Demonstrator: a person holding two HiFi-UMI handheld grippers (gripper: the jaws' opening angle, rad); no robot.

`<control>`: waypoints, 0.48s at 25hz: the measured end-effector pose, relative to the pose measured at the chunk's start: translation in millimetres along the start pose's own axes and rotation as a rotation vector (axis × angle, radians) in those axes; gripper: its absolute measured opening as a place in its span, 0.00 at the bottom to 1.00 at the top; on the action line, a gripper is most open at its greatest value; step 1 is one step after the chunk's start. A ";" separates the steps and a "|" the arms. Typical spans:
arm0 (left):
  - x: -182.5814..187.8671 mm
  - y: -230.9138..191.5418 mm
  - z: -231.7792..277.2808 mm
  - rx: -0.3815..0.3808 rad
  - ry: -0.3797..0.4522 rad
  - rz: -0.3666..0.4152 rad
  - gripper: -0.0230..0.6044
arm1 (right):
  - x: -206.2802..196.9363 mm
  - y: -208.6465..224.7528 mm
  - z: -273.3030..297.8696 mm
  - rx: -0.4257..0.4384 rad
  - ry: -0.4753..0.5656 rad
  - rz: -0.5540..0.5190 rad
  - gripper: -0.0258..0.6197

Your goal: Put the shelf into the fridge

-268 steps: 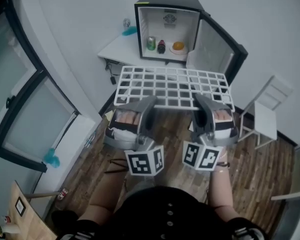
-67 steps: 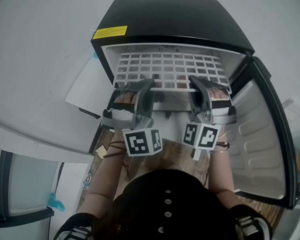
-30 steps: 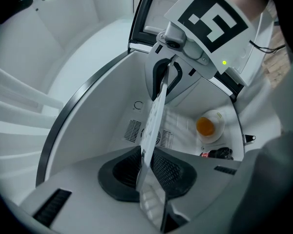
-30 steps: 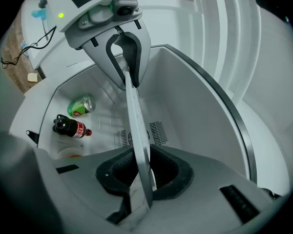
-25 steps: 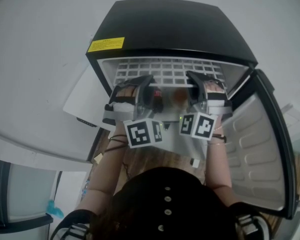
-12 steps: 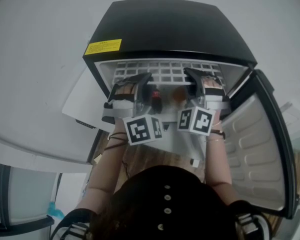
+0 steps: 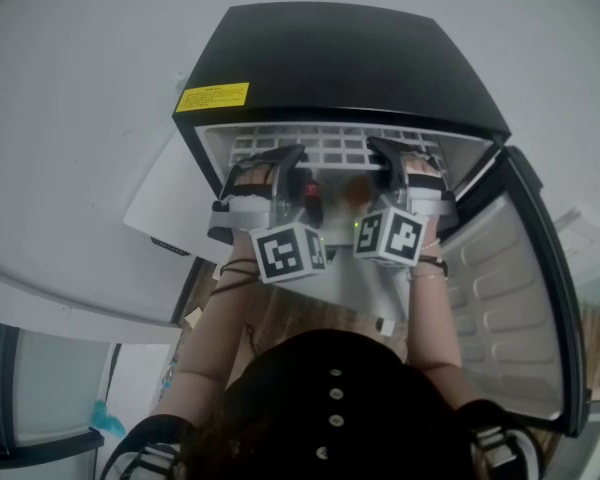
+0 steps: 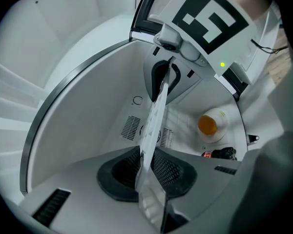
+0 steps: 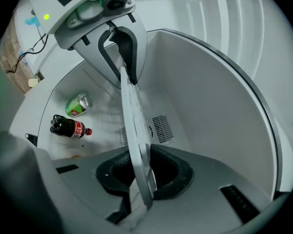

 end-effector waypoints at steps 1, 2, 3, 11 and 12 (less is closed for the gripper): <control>0.3 -0.6 -0.1 0.001 0.000 0.000 0.12 | 0.3 0.9 0.1 0.012 -0.003 0.012 0.13; 0.6 -0.8 -0.3 0.001 -0.002 -0.001 0.12 | 0.8 1.4 0.2 0.023 -0.006 0.024 0.13; 0.9 -0.6 -0.5 0.000 -0.007 0.000 0.13 | 1.3 1.2 0.4 0.029 -0.009 0.032 0.13; 3.8 -2.2 -2.0 -0.007 -0.026 -0.015 0.17 | 9.5 0.9 -7.4 -0.016 -0.049 0.048 0.19; 4.1 -3.1 -3.7 -0.009 -0.023 -0.021 0.18 | 11.2 1.2 -10.6 -0.024 -0.050 0.059 0.21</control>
Point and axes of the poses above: the fingertips, and each gripper's own axes: z forward along the fingers, y to its right, x out of its top, the point moved 8 cm from there along -z, backward along the fingers, and after that the axes turned 11 degrees about y, right-handed, at the moved point
